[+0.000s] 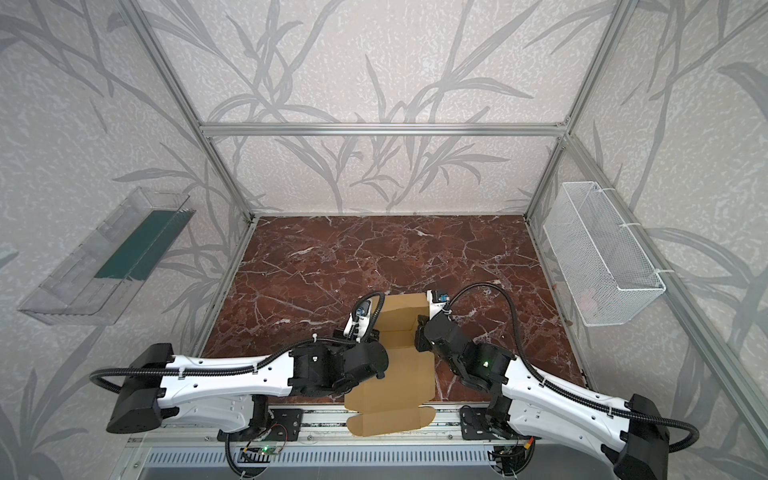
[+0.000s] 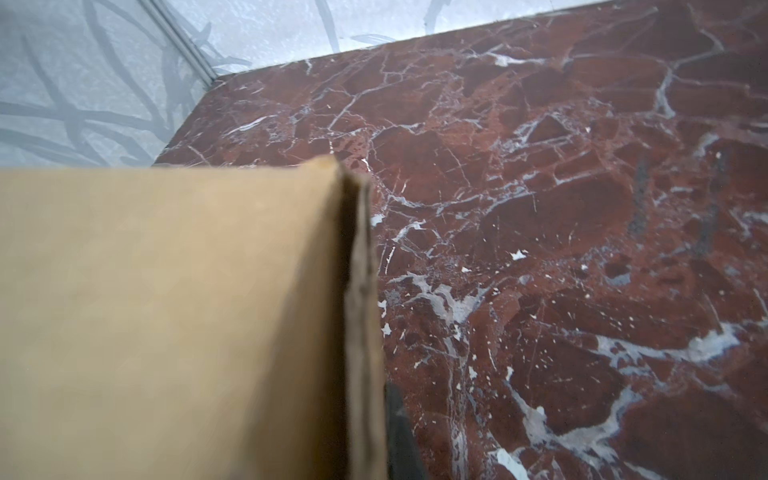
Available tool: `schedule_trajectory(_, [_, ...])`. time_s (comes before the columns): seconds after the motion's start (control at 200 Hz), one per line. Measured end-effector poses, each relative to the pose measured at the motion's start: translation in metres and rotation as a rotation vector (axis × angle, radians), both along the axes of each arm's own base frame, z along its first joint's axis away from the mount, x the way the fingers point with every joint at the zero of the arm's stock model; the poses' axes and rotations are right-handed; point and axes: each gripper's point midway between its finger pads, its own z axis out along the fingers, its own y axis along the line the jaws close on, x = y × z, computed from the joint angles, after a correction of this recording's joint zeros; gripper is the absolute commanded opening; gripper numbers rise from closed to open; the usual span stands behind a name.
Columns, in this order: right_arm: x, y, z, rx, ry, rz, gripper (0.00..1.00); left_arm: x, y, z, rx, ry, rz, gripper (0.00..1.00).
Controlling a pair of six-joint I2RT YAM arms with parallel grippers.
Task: Fold the paper box
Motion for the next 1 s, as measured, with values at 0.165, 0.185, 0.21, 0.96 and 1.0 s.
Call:
schedule_trajectory(0.165, [0.006, -0.004, -0.004, -0.065, 0.052, -0.066, 0.00, 0.002, -0.006, -0.005, 0.025, 0.004, 0.016, 0.00])
schedule_trajectory(0.185, [0.007, -0.005, -0.004, -0.072, 0.057, -0.073, 0.00, 0.003, -0.006, -0.005, 0.028, 0.004, 0.018, 0.00])
schedule_trajectory(0.21, [0.007, -0.005, -0.004, -0.077, 0.061, -0.078, 0.00, 0.003, -0.007, -0.005, 0.030, 0.004, 0.021, 0.00])
schedule_trajectory(0.96, [0.009, -0.012, -0.011, -0.160, 0.095, -0.113, 0.24, 0.007, -0.011, -0.004, 0.061, -0.010, 0.057, 0.00])
schedule_trajectory(1.0, [0.008, -0.012, -0.013, -0.161, 0.097, -0.113, 0.24, 0.007, -0.011, -0.004, 0.062, -0.010, 0.057, 0.00])
